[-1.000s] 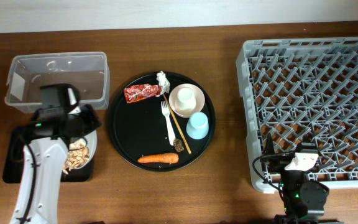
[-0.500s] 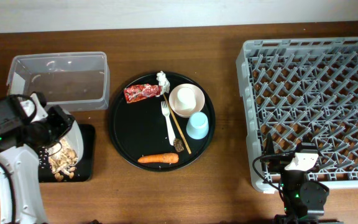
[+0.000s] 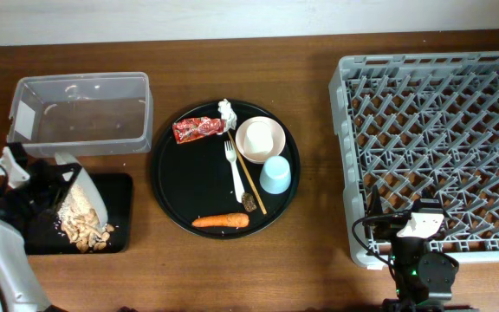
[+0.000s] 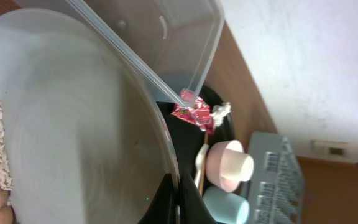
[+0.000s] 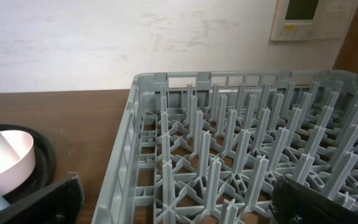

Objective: Sort waste into correct bins and load items into the dishwasher rack
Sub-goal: 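Tip the bowl to pour rice and mushrooms onto the black tray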

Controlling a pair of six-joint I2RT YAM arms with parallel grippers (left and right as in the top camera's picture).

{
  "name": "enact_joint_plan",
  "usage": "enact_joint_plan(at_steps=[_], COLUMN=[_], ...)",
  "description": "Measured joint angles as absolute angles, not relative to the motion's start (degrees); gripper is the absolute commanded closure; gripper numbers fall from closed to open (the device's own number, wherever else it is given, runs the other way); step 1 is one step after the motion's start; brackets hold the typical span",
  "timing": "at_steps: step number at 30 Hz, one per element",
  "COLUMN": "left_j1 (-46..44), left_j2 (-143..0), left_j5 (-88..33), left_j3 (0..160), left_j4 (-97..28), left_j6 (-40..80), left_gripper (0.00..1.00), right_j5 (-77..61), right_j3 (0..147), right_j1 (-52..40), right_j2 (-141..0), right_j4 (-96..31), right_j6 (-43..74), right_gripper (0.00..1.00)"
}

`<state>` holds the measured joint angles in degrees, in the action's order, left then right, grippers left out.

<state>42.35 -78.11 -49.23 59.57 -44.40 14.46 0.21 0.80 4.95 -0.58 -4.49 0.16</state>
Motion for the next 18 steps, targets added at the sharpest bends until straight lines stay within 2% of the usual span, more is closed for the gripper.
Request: enact_joint_plan(at_steps=[6, 18], left_j1=[46.44, 47.11], left_j2=[-78.11, -78.11], left_j5=[-56.01, -62.46], left_j3=[59.57, 59.57], left_j4=[-44.88, -47.37], left_j6=[14.31, 10.20], left_gripper=[1.00, 1.00], right_j5=[0.21, 0.19], right_j3=[0.80, 0.80], right_j1=[4.95, 4.95], right_j2=[-0.58, -0.58], right_j4=[-4.49, -4.49], right_j6=[0.14, 0.16], right_gripper=[0.01, 0.01])
